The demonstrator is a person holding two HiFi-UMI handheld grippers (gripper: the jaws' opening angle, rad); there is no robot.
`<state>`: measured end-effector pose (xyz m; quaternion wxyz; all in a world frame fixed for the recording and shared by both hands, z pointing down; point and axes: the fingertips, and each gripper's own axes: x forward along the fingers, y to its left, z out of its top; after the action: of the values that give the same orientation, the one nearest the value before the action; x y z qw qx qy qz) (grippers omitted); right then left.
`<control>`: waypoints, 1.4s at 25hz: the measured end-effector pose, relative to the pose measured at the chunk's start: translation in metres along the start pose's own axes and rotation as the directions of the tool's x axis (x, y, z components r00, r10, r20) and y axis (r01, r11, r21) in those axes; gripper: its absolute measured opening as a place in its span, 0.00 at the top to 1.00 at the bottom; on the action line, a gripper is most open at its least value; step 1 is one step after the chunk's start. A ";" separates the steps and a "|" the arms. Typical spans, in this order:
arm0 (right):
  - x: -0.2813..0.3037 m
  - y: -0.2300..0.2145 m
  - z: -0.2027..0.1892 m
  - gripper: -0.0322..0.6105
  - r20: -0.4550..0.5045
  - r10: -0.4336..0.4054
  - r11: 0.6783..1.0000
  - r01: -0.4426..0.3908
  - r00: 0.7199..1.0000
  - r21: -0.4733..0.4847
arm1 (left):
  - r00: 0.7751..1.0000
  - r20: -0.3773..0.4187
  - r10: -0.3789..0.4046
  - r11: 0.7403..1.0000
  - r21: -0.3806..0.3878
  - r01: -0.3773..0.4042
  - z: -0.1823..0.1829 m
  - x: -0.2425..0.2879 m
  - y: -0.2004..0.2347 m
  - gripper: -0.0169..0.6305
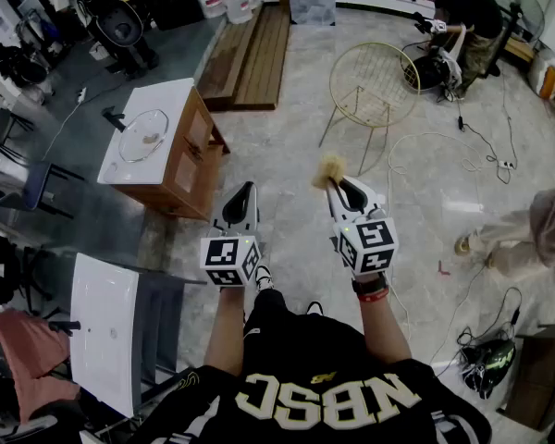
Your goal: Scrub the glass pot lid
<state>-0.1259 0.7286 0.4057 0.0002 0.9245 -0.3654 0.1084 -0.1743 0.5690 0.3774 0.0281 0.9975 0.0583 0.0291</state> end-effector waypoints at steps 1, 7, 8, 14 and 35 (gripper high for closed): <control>0.010 0.001 0.000 0.86 -0.001 -0.001 1.000 0.001 1.000 0.000 | 1.000 -0.001 0.000 1.000 -0.003 0.000 -0.001 0.006 0.008 0.94; 0.080 0.006 0.002 0.85 -0.020 -0.001 1.000 0.002 1.000 0.010 | 1.000 -0.018 0.000 1.000 -0.030 -0.001 -0.010 0.053 0.068 0.94; 0.094 0.007 0.005 0.85 -0.027 -0.002 1.000 0.002 1.000 0.006 | 1.000 -0.023 -0.003 0.999 -0.035 0.002 -0.010 0.063 0.079 0.94; 0.193 0.032 0.037 0.85 -0.031 0.041 0.999 -0.040 0.999 0.008 | 0.999 -0.033 -0.025 0.998 -0.055 0.023 0.000 0.117 0.156 0.94; 0.511 0.207 0.073 0.85 -0.149 0.449 0.886 -0.460 0.881 -0.050 | 0.952 -0.032 0.305 0.943 -0.129 -0.307 -0.002 0.160 0.453 0.94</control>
<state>0.1108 0.2258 0.4204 0.0381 0.8027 -0.5755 0.1516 0.0361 0.1386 0.4151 0.0889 0.9902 -0.0992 0.0427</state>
